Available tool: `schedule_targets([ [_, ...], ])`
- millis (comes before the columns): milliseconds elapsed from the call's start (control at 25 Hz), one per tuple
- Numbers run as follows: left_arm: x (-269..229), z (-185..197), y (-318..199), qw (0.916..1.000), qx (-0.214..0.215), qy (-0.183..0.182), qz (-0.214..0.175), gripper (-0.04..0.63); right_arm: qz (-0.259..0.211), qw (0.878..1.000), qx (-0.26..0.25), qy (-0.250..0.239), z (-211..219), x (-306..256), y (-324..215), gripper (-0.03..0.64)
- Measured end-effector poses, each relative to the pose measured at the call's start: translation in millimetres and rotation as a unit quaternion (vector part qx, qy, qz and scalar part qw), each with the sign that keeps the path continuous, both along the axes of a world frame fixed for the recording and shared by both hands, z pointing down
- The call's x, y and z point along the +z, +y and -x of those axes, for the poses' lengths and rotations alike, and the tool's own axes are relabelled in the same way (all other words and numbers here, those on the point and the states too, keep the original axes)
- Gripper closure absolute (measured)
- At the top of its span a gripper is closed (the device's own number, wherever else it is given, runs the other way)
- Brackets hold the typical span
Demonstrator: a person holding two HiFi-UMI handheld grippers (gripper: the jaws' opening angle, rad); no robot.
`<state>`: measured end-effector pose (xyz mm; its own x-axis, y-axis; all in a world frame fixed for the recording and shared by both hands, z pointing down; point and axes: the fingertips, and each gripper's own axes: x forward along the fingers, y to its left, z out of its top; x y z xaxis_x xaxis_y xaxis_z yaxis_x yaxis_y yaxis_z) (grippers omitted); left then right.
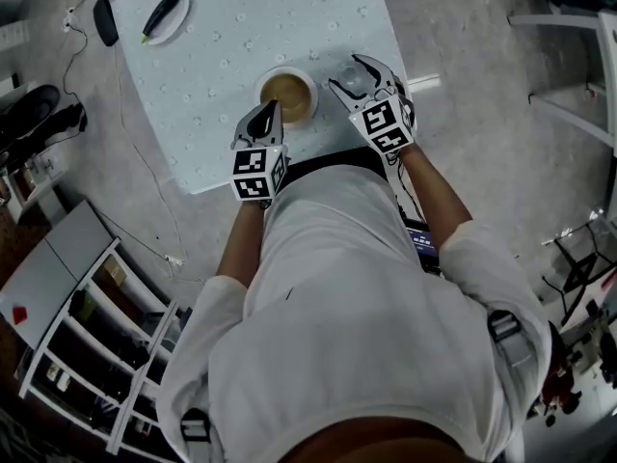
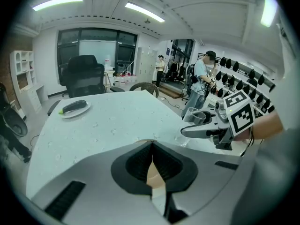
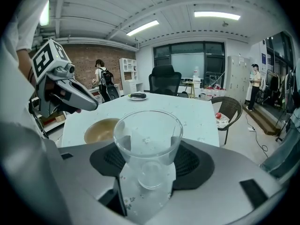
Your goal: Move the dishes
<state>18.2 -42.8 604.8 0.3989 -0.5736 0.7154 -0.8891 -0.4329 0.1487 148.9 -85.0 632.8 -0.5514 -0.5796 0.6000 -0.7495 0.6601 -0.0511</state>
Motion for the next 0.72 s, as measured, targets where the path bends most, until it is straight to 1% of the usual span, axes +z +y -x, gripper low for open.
schedule_targets([
  [240,0.1,1.9,4.5,1.0000,-0.006,0.000,0.001,0.575,0.004,1.000,-0.003,0.003,-0.2,4.6,2.5,0.342],
  [520,0.2,2.2,6.5,1.0000,-0.005,0.002,0.000,0.575,-0.003,1.000,-0.009,0.006,2.4,6.1,3.8,0.334],
  [600,0.4,1.7,6.1,1.0000,-0.004,0.003,-0.001,0.575,-0.003,1.000,-0.006,0.001,2.0,6.6,4.1,0.319],
  [720,0.2,0.8,6.3,1.0000,0.000,0.006,-0.002,0.575,0.011,1.000,0.008,-0.014,-0.7,6.7,6.8,0.273],
])
